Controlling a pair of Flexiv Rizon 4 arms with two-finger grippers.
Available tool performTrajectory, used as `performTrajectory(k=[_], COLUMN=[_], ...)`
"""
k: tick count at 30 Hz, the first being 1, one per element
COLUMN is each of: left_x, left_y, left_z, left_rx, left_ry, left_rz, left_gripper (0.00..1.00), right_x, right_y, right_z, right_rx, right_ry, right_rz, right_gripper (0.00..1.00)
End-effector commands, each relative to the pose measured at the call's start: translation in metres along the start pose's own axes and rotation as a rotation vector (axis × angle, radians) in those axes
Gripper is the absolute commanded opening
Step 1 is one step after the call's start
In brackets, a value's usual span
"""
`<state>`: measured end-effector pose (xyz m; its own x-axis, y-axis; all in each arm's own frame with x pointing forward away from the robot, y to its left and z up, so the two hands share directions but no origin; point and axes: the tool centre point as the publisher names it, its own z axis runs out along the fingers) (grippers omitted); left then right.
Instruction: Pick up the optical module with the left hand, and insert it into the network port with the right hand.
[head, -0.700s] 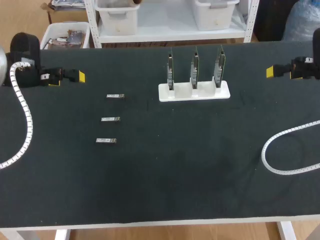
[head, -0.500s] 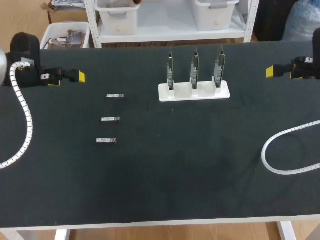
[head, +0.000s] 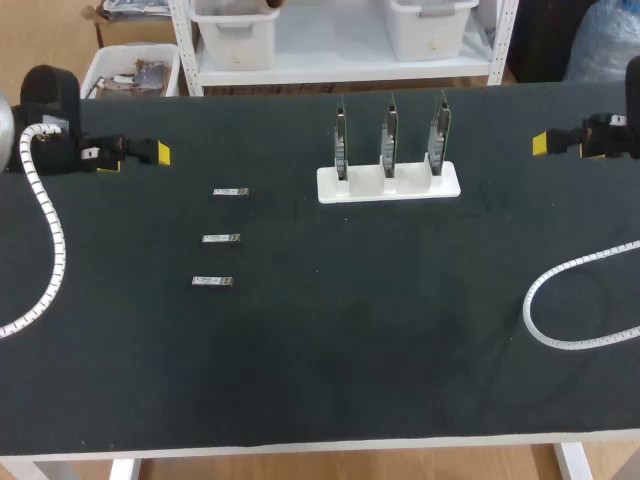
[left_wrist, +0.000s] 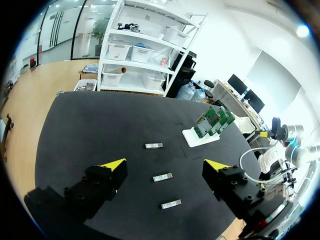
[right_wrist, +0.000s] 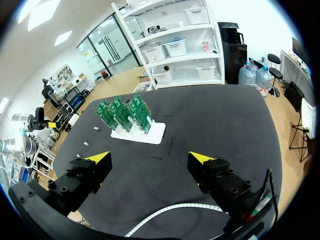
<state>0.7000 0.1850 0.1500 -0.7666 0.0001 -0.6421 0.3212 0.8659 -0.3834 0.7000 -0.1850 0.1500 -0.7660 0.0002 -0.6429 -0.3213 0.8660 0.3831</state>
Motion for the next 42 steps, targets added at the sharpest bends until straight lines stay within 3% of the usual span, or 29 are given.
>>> performTrajectory(k=[1,38,42], left_x=[0.0000,0.0000,-0.0009], left_y=[0.0000,0.0000,0.0005], left_z=[0.0000,0.0000,0.0001], left_rx=[0.000,0.000,-0.002], left_ry=[0.000,0.000,0.017], left_rz=[0.000,0.000,0.114], left_gripper=[1.00,1.00,1.00], right_x=[0.0000,0.0000,0.0000], right_y=[0.0000,0.0000,0.0000], right_z=[0.0000,0.0000,0.0000], right_rx=[0.000,0.000,0.000], right_ry=[0.000,0.000,0.000], right_rz=[0.000,0.000,0.000], right_gripper=[1.00,1.00,1.00])
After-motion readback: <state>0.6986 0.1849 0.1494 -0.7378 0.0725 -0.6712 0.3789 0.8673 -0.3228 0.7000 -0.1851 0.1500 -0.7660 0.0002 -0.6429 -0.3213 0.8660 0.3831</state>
